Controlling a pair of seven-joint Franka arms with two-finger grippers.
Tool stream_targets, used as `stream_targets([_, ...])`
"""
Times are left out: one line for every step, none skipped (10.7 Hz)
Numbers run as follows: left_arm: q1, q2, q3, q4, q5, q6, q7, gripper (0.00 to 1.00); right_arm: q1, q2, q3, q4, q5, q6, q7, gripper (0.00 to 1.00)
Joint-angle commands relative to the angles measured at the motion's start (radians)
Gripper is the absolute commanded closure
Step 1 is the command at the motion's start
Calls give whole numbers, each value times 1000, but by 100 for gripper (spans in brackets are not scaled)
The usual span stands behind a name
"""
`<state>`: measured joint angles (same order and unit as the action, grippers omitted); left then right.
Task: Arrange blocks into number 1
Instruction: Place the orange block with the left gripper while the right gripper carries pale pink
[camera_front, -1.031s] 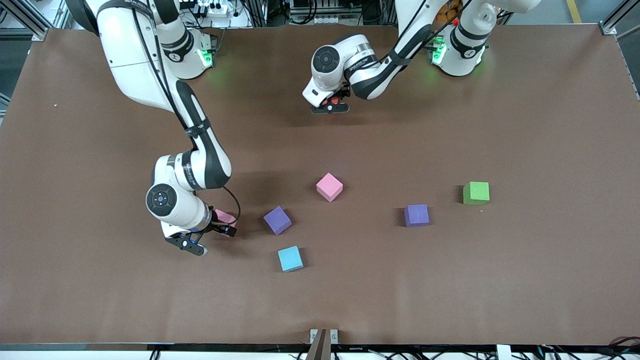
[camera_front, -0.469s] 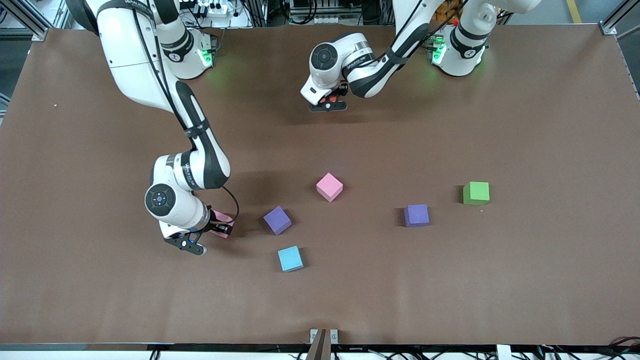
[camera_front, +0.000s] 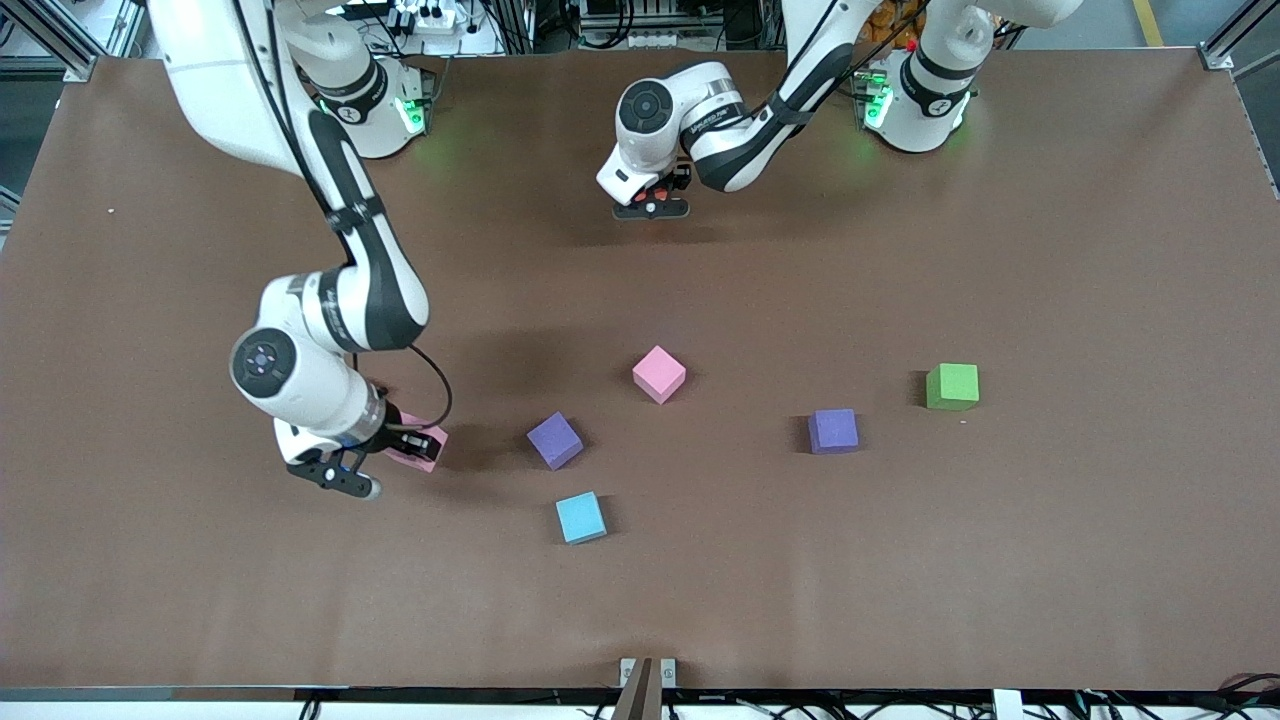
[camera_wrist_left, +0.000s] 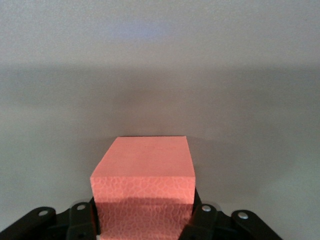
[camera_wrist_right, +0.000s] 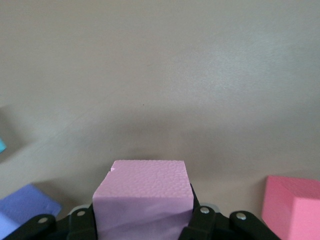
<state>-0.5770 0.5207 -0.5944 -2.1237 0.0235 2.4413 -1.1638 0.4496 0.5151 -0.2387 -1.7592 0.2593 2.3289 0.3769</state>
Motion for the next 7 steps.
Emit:
stream_targets([-14, -5, 13, 8, 62, 12, -13, 0, -2, -128, 3, -146, 3, 10, -32, 54])
stream_targets([-12, -11, 13, 10, 87, 10, -20, 0, -3, -160, 3, -184, 3, 10, -27, 54])
stream_targets([-7, -16, 16, 17, 96, 10, -23, 0, 0, -193, 3, -227, 5, 10, -21, 54])
stream_targets([-3, -31, 16, 33, 96, 5, -27, 0, 14, -222, 3, -262, 5, 9, -18, 54])
stream_targets([11, -56, 40, 54, 96, -1, -30, 0, 35, -257, 3, -296, 5, 7, -18, 54])
stream_targets([32, -85, 51, 79, 82, -17, -43, 0, 58, -291, 3, -328, 3, 6, -13, 54])
stream_targets([49, -105, 73, 102, 82, -21, -89, 0, 98, -314, 1, -351, 3, 6, -3, 54])
